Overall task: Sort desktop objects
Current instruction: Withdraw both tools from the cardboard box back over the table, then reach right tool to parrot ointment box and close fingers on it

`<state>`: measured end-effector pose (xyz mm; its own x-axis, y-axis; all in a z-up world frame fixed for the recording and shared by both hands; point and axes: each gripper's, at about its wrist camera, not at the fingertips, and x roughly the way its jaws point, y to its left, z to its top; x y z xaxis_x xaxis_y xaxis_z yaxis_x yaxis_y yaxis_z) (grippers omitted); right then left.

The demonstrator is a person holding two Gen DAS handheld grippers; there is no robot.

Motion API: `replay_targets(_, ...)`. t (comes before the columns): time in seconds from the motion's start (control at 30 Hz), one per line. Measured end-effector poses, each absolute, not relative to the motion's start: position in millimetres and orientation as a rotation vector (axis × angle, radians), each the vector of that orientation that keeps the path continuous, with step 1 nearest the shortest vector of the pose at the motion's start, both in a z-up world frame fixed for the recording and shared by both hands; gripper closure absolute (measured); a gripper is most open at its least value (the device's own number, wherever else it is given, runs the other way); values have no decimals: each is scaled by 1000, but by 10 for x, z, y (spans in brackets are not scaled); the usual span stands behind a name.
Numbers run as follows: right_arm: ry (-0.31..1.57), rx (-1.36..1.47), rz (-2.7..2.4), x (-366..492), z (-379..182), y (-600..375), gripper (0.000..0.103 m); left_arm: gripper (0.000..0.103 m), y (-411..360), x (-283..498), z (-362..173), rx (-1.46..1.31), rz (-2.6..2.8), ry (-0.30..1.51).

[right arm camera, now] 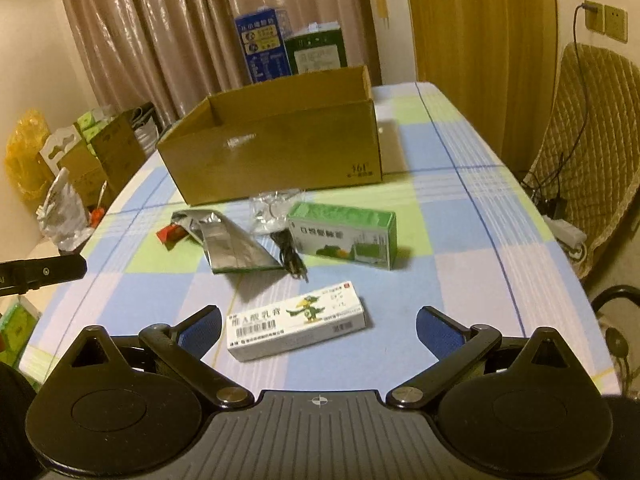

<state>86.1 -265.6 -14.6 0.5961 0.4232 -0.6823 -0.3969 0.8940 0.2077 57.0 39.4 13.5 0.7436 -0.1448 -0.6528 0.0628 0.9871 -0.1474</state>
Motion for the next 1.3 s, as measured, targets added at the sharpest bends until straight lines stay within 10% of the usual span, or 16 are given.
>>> replay_targets(0.8,805,-711,953,1314,-525,-1923,3,1,263,912,-173,94,-270,815)
replay_targets(1.3,793,-1071,1258,1463,-998,-1617,26,1,139,1171,-478,305,-477,887)
